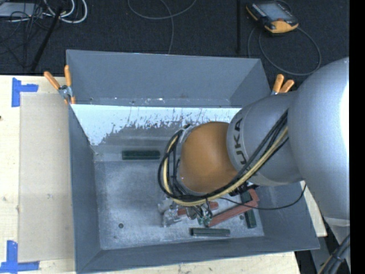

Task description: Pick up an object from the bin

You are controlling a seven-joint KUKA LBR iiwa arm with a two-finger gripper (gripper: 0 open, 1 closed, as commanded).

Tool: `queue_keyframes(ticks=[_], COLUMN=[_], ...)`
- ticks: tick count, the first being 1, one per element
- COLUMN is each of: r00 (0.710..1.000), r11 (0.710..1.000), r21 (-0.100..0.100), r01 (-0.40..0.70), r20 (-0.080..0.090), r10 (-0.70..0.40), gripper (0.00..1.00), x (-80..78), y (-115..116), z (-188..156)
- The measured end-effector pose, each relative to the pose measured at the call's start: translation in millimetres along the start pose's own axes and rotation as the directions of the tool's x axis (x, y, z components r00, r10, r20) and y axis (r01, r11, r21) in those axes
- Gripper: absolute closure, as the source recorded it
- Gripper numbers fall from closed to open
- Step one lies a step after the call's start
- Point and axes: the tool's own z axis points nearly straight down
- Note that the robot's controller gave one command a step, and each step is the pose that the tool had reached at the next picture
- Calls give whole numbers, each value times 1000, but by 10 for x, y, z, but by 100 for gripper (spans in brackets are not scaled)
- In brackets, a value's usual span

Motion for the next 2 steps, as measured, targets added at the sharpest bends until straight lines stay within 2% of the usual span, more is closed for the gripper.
queue_keyframes(ticks=[2], r00=[1000], r11=[1000], r21=[-1], r01=[-4], r20=[0], r10=[4], gripper=[100], x=[0], y=[-3], z=[0])
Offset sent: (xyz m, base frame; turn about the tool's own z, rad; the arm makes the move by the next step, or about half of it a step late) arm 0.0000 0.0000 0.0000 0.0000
